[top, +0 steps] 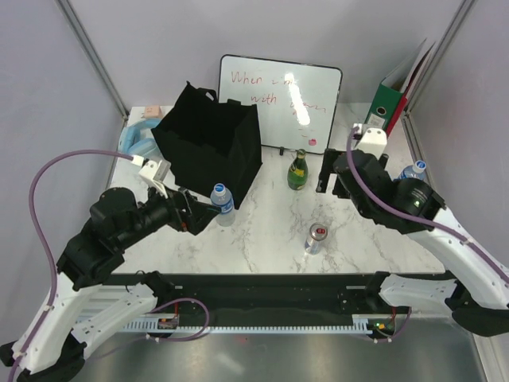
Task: Place the beverage into the canvas bag
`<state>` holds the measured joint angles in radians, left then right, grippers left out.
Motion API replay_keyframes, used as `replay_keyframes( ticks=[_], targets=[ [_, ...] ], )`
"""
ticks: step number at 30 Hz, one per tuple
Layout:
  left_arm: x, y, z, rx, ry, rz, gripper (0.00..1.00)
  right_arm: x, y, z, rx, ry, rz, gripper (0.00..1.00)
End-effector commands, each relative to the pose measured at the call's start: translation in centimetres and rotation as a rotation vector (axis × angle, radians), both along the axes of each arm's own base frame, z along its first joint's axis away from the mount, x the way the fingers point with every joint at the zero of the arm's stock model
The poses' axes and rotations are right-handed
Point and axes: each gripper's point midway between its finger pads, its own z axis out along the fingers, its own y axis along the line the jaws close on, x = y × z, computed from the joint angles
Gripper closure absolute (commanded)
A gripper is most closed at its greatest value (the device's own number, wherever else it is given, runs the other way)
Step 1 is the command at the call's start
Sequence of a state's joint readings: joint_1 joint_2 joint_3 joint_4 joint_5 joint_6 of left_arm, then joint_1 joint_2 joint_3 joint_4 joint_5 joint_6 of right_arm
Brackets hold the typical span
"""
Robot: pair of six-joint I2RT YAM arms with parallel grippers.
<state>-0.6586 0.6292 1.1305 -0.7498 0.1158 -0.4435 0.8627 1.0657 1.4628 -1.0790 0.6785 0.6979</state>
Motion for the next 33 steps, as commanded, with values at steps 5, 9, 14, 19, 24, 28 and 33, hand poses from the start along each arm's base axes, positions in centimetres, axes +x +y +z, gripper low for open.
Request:
replay_keyframes(
  ticks=[5,9,14,19,24,28,33],
  targets=[
    [-0.3,0.3,0.0,0.008,-0.057,-0.013,0.00,-4.3,1.7,-7.0,-0.144,0.326,0.255,0.09],
    [0.0,0.2,-0.4,0.017,-0.046,-0.009,0.00,-5.4,2.8,-10.3,-0.112,0.403,0.298,0.09],
    [0.1,-0.1,-0.3,0.018,-0.041,-0.018,0.00,-6.0,4.5,-14.8,-0.072,0.460,0.358,0.09],
    [-0.1,0.0,0.3,0.014,-0.060,-0.026,0.00,-6.2,5.0,-17.2,-0.085,0.493,0.358,0.10],
    [-0.1,0.0,-0.3,0.021,-0.047,-0.022,0.00,-5.7,4.9,-17.8,-0.123,0.495,0.350,0.10],
    [-0.1,0.0,-0.6,0.023,-0.040,-0.022,0.00,-5.4,4.3,-18.8,-0.176,0.505,0.330,0.11],
    [-0.1,0.1,-0.6,0.022,-0.042,-0.020,0.00,-5.2,3.8,-19.8,-0.216,0.518,0.309,0.11]
  ],
)
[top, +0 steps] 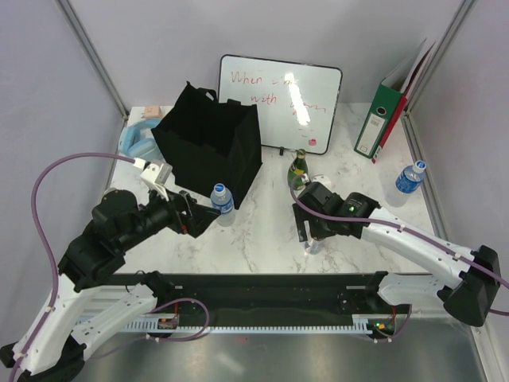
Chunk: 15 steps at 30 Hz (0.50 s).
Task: Place the beverage into the canvas bag
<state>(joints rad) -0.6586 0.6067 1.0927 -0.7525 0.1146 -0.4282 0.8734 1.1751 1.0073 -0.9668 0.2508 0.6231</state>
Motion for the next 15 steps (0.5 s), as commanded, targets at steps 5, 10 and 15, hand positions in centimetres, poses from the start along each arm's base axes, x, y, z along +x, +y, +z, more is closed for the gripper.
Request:
replay_keyframes(
  ticks=[5,10,15],
  targets=[
    [0.19,-0.23,0.28,0.006,-0.036,-0.016,0.00,0.88,-0.69,-1.02,-0.061,-0.032,-0.015,0.14],
    [0.16,-0.27,0.06,0.005,-0.028,-0.016,0.00,0.27,-0.68,-1.30,-0.046,-0.013,-0.002,0.18],
    [0.25,-0.26,-0.09,0.005,-0.022,-0.011,0.00,0.22,-0.79,-1.48,-0.042,-0.017,-0.002,0.20]
  ],
)
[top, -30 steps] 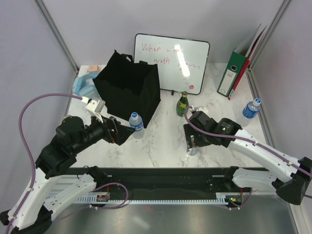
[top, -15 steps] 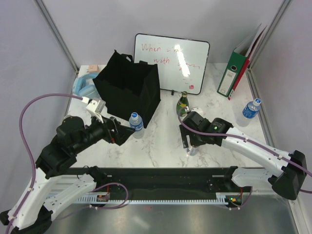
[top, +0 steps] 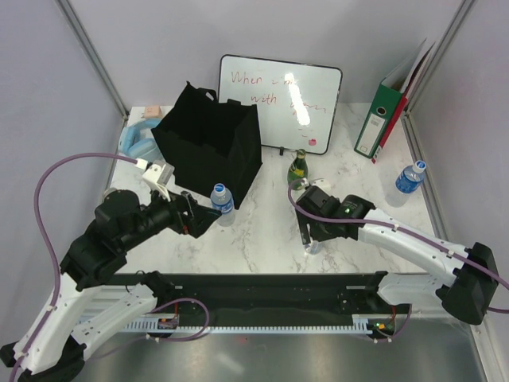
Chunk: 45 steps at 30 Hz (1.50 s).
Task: Place the beverage into the canvas bag
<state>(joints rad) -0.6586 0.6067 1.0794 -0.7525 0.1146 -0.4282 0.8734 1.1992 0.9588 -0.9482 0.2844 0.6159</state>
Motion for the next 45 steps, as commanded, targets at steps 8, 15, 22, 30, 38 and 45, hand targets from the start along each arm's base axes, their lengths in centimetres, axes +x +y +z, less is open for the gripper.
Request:
replay_keyframes(
  ticks=[8,15,22,30,38,45],
  targets=[
    [0.3,-0.3,0.2,-0.007,-0.014,-0.005,0.01,0.8,0.1,0.8,0.014,-0.053,0.010,0.21],
    [0.1,-0.2,0.3,-0.016,-0.008,0.002,0.01,1.0,0.3,1.2,0.021,-0.073,0.020,0.29],
    [1.3,0.8,0.4,-0.002,0.022,0.102,0.02,1.2,0.6,3.0,0.031,-0.081,0.037,0.74],
    [5.5,7.4,7.1,0.054,0.013,0.577,0.08,3.8,2.7,12.8,0.118,-0.227,0.070,1.00],
    [9.2,9.3,8.7,0.111,-0.075,0.780,0.11,8.1,8.6,32.8,0.360,-0.551,0.244,1.00],
    [12.3,8.0,7.8,0.150,-0.045,0.760,0.11,13.3,16.8,40.5,0.616,-0.835,0.321,1.00]
  ],
)
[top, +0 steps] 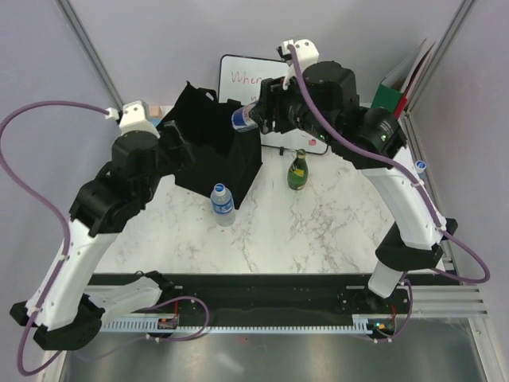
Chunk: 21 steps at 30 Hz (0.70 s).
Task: Place the beverage into the canvas bag
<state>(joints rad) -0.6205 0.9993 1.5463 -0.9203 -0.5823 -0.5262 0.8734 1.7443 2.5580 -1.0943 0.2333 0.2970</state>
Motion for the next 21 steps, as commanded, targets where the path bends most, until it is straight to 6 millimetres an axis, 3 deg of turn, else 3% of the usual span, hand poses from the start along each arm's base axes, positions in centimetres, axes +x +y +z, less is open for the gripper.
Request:
replay_keyframes(
  ticks=[1,3,5,7,10,14,17,21],
  targets=[
    [2.2,0.1,0.3,0.010,-0.020,0.026,0.11,2.1,4.5,1.8,0.110,-0.151,0.089,1.00],
    [2.7,0.0,-0.2,0.015,-0.026,0.009,0.11,0.8,5.4,6.7,0.258,-0.322,0.150,1.00],
    [3.6,0.0,-1.4,0.047,-0.022,-0.001,0.12,1.9,6.5,6.2,0.274,-0.337,0.114,1.00],
    [4.3,0.3,-2.5,0.060,0.005,0.008,0.12,2.3,6.7,7.8,0.293,-0.370,0.105,1.00],
    [5.3,1.0,-4.1,0.058,0.045,0.027,0.12,3.8,7.8,7.0,0.273,-0.374,0.081,1.00],
    [6.4,1.3,-5.6,0.048,0.082,0.035,0.12,5.9,9.2,4.0,0.203,-0.351,0.042,1.00],
    [7.5,1.2,-6.2,0.047,0.086,0.039,0.12,7.2,10.4,1.7,0.156,-0.336,0.033,1.00],
    [8.7,0.6,-5.3,-0.003,0.043,0.027,0.12,9.2,11.2,-1.0,0.081,-0.332,-0.014,1.00]
  ],
)
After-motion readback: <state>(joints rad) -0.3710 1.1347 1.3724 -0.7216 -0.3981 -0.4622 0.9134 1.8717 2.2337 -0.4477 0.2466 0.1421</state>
